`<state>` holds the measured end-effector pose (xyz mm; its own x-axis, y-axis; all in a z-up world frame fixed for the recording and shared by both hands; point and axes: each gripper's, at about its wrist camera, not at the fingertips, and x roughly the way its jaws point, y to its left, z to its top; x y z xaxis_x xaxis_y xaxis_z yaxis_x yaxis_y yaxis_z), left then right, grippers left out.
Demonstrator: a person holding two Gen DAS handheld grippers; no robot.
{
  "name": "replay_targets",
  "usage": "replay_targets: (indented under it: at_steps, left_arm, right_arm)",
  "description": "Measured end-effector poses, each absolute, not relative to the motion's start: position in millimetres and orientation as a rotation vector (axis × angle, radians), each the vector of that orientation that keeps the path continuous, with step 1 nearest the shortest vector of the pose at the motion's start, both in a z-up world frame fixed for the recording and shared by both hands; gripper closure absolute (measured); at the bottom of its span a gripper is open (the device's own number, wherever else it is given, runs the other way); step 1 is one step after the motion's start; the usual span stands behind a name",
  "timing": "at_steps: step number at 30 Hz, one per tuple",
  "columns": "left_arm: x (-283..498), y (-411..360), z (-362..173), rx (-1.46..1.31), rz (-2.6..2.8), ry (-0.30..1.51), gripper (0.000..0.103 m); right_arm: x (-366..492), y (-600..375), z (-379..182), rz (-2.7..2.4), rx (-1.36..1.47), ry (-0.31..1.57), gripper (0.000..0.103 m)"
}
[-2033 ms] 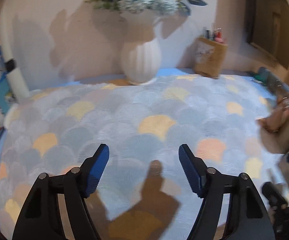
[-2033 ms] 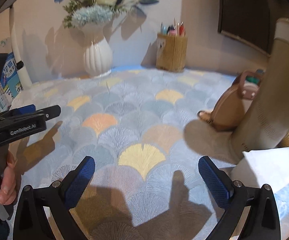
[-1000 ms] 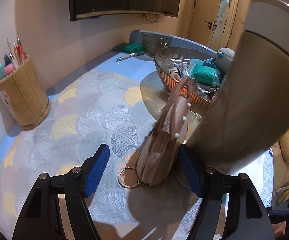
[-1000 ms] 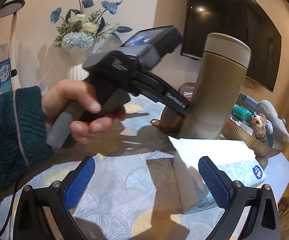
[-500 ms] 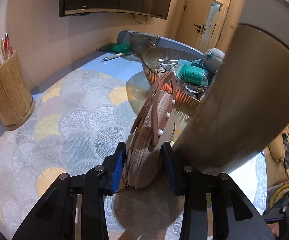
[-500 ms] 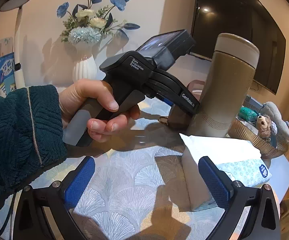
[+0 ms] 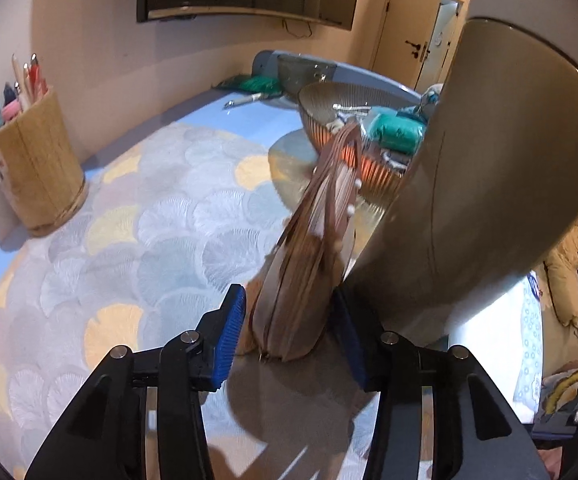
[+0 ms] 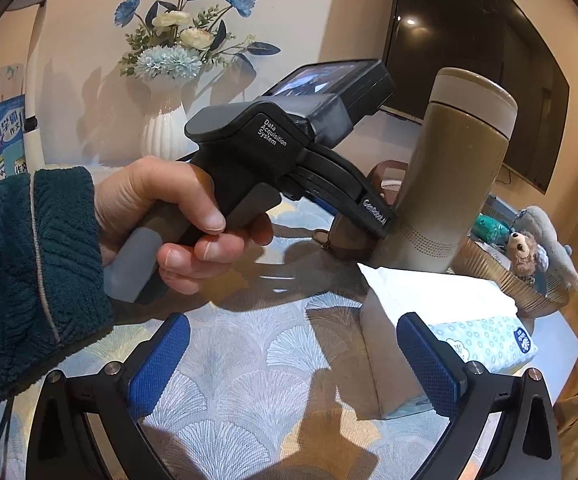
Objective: Organize soft objects
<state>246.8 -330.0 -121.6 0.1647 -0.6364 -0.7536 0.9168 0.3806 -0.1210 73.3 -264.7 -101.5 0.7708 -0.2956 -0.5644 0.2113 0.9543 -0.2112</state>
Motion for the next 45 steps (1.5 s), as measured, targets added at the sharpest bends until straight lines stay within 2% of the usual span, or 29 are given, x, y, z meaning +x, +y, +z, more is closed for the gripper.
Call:
replay_targets:
  at_steps: [6,13,14,16,17,18,20,24,31,35,38,45]
  left_arm:
    - [242.5,-288.0,-106.6,0.415,-1.043,0.815,0.059]
    - [222.5,-155.7,-54.0,0.324,-0.762,0.745,0.057]
    - [212.5,-130.9,-42.7,0.322,-0.695,0.726,0.051]
    - [198.4,-97.5,-27.4,0.314,-0.604,0.699,0.029]
    - [188.9,-79.8,-20.9,0.312,-0.542,0.683,0.014]
    - [179.2,-62.6,-17.1,0.312,-0.476,0.671,0.009]
    - [165.2,-38.0,-20.7,0.296,-0.344,0.693,0.008]
    - [146.0,-13.1,-66.6,0.168,-0.110,0.772,0.008]
    - [149.6,-22.2,-143.6,0.121,-0.046,0.926,0.008]
    - [151.7,-11.1,-155.7,0.034,-0.013,0.945,0.006]
    - [153.1,-7.5,-158.2,0.011,-0.002,0.959,0.000]
    - [155.8,-8.1,-160.0,0.005,-0.002,0.957,0.000]
  right_arm:
    - [68.6,-260.4,-92.2,-0.257,-0.143,0.620,0.000]
    - [75.3,-240.6,-78.5,-0.162,-0.182,0.650,0.000]
    - [77.9,-238.0,-77.8,-0.155,-0.186,0.656,0.000]
    - [88.0,-230.0,-75.3,-0.128,-0.187,0.684,0.000]
    - [93.3,-226.1,-74.6,-0.113,-0.184,0.699,0.000]
    - [99.1,-221.8,-74.4,-0.096,-0.176,0.715,0.000]
    - [110.5,-215.0,-76.0,-0.062,-0.151,0.746,0.000]
    - [139.2,-208.7,-94.3,-0.017,-0.090,0.858,0.000]
    - [167.9,-224.3,-137.6,-0.072,0.009,1.009,0.000]
    - [167.0,-234.6,-137.4,-0.093,0.045,0.990,0.000]
    - [164.9,-234.1,-136.7,-0.103,0.039,0.977,0.000]
    - [166.8,-232.8,-137.3,-0.095,0.014,0.984,0.000]
